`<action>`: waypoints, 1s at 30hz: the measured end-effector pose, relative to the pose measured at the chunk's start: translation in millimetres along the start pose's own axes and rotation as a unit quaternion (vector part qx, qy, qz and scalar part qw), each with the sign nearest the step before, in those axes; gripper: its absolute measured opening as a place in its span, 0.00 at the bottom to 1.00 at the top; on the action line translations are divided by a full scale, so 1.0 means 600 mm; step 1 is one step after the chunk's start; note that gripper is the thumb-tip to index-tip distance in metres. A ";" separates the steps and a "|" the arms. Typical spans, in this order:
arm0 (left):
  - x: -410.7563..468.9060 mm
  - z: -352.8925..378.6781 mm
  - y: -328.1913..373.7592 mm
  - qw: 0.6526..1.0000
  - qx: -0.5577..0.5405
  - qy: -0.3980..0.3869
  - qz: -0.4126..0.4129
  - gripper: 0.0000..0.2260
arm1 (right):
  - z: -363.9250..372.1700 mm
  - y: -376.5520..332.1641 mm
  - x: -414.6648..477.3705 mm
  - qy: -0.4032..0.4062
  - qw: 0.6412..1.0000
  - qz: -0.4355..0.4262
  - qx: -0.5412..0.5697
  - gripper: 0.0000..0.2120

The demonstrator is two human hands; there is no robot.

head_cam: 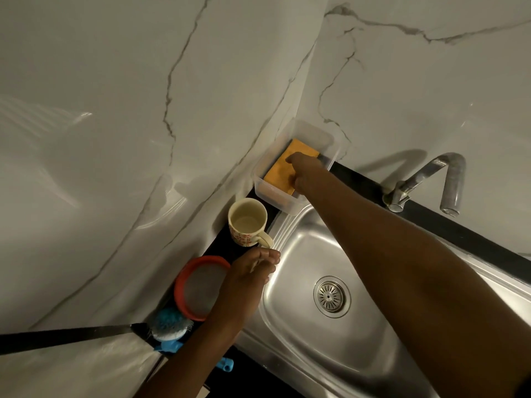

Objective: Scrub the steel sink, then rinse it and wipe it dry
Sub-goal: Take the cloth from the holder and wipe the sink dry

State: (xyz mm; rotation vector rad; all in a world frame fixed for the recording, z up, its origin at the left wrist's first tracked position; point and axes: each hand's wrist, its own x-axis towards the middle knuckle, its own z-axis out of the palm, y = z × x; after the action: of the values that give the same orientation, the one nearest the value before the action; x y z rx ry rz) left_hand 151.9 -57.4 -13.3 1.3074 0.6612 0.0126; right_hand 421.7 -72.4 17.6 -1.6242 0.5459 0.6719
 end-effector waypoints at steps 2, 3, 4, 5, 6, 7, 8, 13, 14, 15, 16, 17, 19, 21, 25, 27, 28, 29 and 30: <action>-0.001 -0.002 0.000 1.000 0.005 -0.006 -0.003 0.05 | 0.002 -0.001 0.006 0.012 1.000 -0.003 -0.002 0.32; -0.001 -0.003 -0.002 1.000 0.006 -0.012 -0.001 0.05 | 0.005 -0.003 0.008 0.010 1.000 -0.012 -0.001 0.33; -0.002 0.000 0.000 1.000 0.004 -0.018 0.000 0.04 | 0.005 -0.007 0.003 0.010 1.000 -0.023 0.002 0.32; -0.003 0.001 0.001 1.000 0.003 -0.023 0.005 0.08 | 0.006 -0.010 0.003 0.007 0.999 -0.036 0.005 0.31; -0.004 0.005 0.001 1.000 0.001 -0.030 0.008 0.13 | 0.005 -0.015 -0.001 0.008 0.999 -0.046 0.003 0.31; -0.003 0.009 0.001 0.999 0.001 -0.034 0.006 0.15 | 0.001 -0.019 -0.001 0.009 0.998 -0.055 0.003 0.30; -0.002 0.013 0.001 0.999 0.000 -0.034 0.003 0.15 | -0.002 -0.023 -0.005 0.007 0.998 -0.066 0.005 0.29; 0.008 0.029 0.010 0.999 -0.004 -0.046 0.020 0.11 | -0.041 -0.063 -0.047 0.018 0.982 -0.184 0.047 0.11; 0.008 0.032 0.016 0.998 -0.007 -0.048 0.028 0.11 | -0.053 -0.070 -0.058 0.021 0.976 -0.212 0.053 0.12; 0.007 0.036 0.024 0.998 -0.012 -0.047 0.038 0.13 | -0.066 -0.077 -0.070 0.022 0.970 -0.237 0.053 0.14; 0.006 0.041 0.031 0.998 -0.016 -0.042 0.048 0.15 | -0.081 -0.082 -0.083 0.020 0.965 -0.256 0.046 0.15; 0.003 0.045 0.038 0.997 -0.022 -0.037 0.061 0.15 | -0.097 -0.087 -0.100 0.013 0.961 -0.274 0.039 0.14; 0.006 0.056 0.054 0.996 -0.031 -0.012 0.083 0.13 | -0.132 -0.094 -0.137 -0.008 0.951 -0.306 0.039 0.13; 0.011 0.066 0.071 0.993 -0.024 0.020 0.110 0.11 | -0.169 -0.093 -0.181 -0.038 0.943 -0.327 0.048 0.13; 0.012 0.097 0.115 0.993 -0.043 0.017 0.112 0.10 | -0.239 -0.052 -0.251 -0.114 0.936 -0.328 0.049 0.18; -0.005 0.120 0.133 0.993 -0.093 -0.038 0.060 0.20 | -0.266 -0.011 -0.274 -0.121 0.940 -0.318 0.024 0.20; -0.010 0.131 0.139 0.989 -0.130 -0.062 0.018 0.24 | -0.276 0.014 -0.280 -0.124 0.944 -0.305 0.013 0.20; -0.018 0.142 0.141 0.985 -0.154 -0.078 -0.017 0.27 | -0.288 0.042 -0.286 -0.124 0.950 -0.288 0.006 0.20; -0.023 0.150 0.136 0.983 -0.160 -0.085 -0.036 0.29 | -0.299 0.071 -0.291 -0.123 0.955 -0.271 -0.001 0.20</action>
State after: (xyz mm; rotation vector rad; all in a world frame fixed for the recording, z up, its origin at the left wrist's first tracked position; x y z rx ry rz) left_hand 210.4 -118.4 74.8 0.9622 0.5345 -0.0485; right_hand 288.6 -259.5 126.0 -1.5663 -0.0892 0.4486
